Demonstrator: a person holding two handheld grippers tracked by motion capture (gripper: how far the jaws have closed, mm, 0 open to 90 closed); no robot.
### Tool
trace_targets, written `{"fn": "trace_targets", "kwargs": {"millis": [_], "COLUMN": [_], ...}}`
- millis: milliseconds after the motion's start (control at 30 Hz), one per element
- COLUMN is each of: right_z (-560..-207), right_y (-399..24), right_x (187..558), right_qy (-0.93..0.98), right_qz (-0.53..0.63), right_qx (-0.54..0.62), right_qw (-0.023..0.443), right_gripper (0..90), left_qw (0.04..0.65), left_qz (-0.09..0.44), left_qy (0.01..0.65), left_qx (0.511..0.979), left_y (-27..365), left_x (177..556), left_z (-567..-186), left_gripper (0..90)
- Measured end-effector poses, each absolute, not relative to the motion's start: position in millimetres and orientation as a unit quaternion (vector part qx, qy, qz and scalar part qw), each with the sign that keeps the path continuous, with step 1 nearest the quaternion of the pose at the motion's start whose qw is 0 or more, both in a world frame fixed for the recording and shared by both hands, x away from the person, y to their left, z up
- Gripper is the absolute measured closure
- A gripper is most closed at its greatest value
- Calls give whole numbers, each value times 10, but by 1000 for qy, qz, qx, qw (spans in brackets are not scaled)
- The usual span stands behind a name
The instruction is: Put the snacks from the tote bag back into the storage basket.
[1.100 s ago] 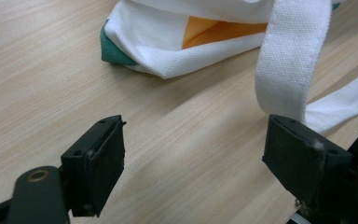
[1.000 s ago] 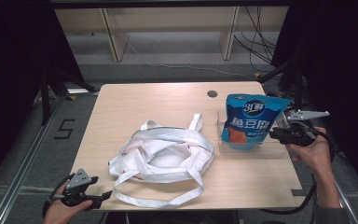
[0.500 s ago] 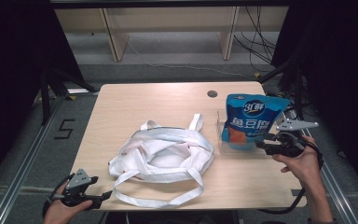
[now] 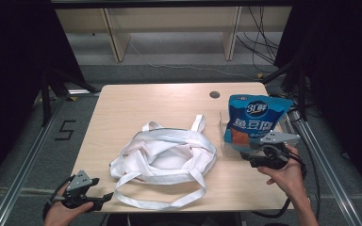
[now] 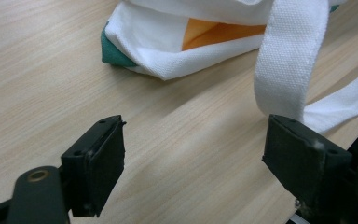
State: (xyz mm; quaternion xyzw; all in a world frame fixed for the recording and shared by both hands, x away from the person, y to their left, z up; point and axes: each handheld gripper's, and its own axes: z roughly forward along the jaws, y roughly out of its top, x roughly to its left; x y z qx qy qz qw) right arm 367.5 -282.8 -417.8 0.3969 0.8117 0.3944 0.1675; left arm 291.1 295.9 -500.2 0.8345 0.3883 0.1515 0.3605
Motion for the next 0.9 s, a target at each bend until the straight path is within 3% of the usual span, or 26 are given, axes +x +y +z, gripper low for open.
{"fn": "trace_targets", "kwargs": {"millis": [900], "right_z": [-4458], "right_y": [-2548], "right_x": [3520], "right_qy": [827], "right_qz": [391], "right_qx": [376], "right_qw": [145], "right_gripper": [394], "left_qw": [364], "left_qz": [151], "left_qy": [389], "left_qx": [833], "left_y": [2950], "left_x": [2909], "left_z": [-5012], "left_gripper": [198]}}
